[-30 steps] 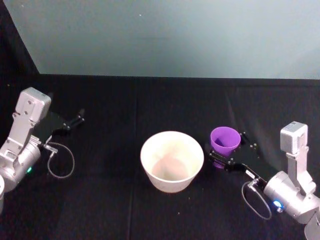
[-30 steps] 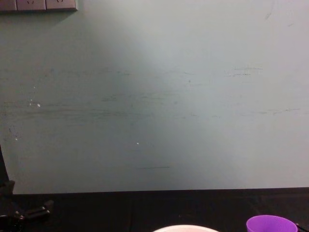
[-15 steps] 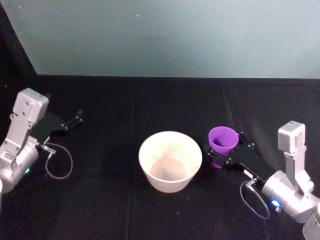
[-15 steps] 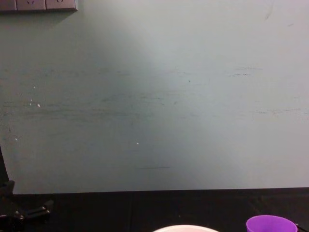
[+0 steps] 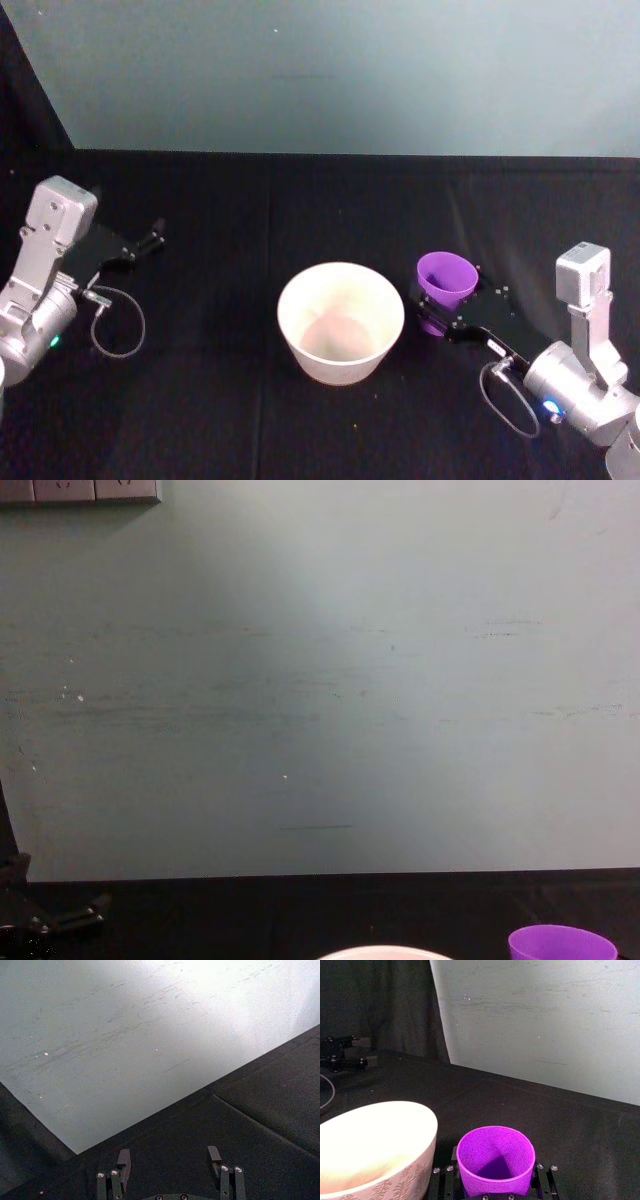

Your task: Pick up the cup and pour the mung beans from the cup into the bowl.

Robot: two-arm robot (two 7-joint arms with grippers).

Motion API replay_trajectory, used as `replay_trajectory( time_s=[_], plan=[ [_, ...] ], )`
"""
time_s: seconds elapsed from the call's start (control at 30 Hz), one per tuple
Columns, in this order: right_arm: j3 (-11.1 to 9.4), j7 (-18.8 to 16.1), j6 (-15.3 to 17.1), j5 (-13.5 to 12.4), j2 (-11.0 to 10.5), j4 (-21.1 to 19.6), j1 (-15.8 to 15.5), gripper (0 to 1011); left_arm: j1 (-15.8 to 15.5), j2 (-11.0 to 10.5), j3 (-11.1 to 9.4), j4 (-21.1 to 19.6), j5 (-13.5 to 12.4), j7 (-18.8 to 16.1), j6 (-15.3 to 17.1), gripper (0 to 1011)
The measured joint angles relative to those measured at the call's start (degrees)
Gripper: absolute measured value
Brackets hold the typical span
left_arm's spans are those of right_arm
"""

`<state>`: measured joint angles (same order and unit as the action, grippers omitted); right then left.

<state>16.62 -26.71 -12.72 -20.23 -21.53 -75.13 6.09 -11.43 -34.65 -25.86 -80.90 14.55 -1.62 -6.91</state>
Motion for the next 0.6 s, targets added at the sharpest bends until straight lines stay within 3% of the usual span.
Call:
replay_trajectory(
  time_s=[0.3, 0.6],
  plan=[
    [-0.09, 0.04, 0.07, 0.04, -0.08, -0.40, -0.21, 741, 0.00, 0.00, 0.00, 0.00, 0.00, 0.00, 0.00, 1000],
    [-2.01, 0.94, 2.44, -0.43, -1.23, -6.64, -1.75, 741, 0.00, 0.00, 0.00, 0.00, 0.00, 0.00, 0.00, 1000]
  ],
)
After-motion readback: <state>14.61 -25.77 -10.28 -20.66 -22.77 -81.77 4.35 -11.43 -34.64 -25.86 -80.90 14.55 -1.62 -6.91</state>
